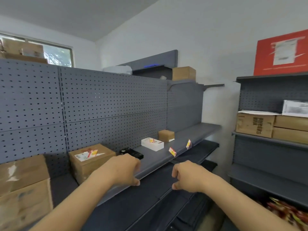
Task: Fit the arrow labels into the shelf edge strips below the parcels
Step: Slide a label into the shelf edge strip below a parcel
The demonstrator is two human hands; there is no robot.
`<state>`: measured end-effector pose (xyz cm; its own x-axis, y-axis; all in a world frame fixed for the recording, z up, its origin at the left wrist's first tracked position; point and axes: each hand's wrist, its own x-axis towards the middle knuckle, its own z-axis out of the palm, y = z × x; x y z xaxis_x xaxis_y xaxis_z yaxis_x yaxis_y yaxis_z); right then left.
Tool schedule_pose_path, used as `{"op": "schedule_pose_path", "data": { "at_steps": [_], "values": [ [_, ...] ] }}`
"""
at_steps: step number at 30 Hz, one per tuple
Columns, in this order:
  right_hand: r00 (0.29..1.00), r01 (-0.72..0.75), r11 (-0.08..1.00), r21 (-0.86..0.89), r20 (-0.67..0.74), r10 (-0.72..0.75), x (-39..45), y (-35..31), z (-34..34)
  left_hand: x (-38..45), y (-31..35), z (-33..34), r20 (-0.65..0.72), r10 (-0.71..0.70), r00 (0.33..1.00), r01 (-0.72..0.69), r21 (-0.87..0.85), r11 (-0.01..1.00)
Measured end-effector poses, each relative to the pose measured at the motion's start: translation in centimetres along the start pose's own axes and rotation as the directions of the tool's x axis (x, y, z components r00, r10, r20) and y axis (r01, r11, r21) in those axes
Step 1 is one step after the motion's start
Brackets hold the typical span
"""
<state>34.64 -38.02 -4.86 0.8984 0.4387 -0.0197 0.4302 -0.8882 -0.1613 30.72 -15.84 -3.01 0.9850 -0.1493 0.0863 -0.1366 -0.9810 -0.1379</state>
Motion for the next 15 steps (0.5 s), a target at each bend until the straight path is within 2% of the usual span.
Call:
{"op": "schedule_pose_path", "data": {
  "at_steps": [15],
  "values": [
    [0.988,-0.151,0.988,0.045,-0.032,0.152,15.4,13.3,-1.0,25.3,2.8,3.2,0.046,0.163,0.986,-0.161,-0.046,0.986]
  ]
}}
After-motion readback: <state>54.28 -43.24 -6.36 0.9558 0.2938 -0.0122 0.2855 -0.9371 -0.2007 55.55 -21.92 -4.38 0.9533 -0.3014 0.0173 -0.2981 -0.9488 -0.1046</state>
